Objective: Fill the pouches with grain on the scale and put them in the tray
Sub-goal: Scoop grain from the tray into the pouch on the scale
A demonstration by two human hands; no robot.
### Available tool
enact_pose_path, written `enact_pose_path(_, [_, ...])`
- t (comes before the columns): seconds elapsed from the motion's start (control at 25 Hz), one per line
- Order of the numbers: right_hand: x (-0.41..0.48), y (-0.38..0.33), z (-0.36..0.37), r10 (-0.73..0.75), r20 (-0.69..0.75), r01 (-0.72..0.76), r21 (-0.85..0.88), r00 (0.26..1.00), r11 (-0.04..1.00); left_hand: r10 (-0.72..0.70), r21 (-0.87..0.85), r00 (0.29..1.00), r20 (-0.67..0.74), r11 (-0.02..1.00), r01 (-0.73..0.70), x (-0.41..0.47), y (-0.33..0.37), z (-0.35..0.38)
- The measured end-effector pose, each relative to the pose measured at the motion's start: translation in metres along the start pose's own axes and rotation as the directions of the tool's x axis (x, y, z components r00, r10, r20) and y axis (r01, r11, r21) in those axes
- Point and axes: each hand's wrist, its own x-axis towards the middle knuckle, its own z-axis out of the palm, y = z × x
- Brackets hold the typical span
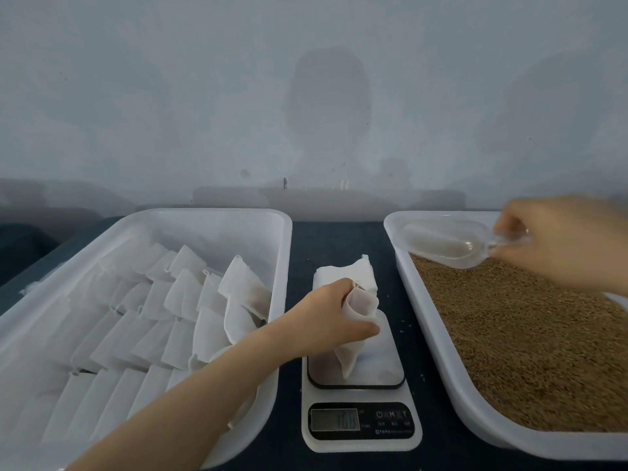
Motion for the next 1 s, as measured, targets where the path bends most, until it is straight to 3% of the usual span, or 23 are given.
enact_pose_path(0.12, [-0.006,0.004,0.051,0.133,0.132,-0.122,-0.090,0.982,0.988,0.000,0.025,1.000,0.006,1.000,0.000,0.000,-0.002,0.001])
enact_pose_path(0.28, [-0.017,0.008,0.091,0.141,0.261,-0.107,-0.143,0.955,0.984,0.014,0.050,1.000,-0.005,0.999,-0.014,0.002,-0.004,0.001])
enact_pose_path(0.52, [-0.018,0.005,0.102,0.102,0.368,-0.145,0.092,0.924,0.985,0.026,0.048,1.000,0.000,0.999,-0.026,0.002,-0.004,0.001])
enact_pose_path(0.72, [-0.023,0.018,0.099,0.149,0.402,-0.327,0.424,0.904,0.844,0.028,0.039,1.000,0.003,0.999,-0.028,0.001,-0.003,0.001])
enact_pose_path(0.84, [-0.026,0.028,0.097,0.177,0.401,-0.361,0.446,0.899,0.819,0.023,0.044,1.000,0.002,0.999,-0.023,0.002,-0.003,0.002])
enact_pose_path(1.0, [-0.030,0.037,0.095,0.130,0.371,-0.290,0.416,0.919,0.862,0.020,0.039,1.000,0.008,0.999,-0.020,0.002,-0.005,0.002])
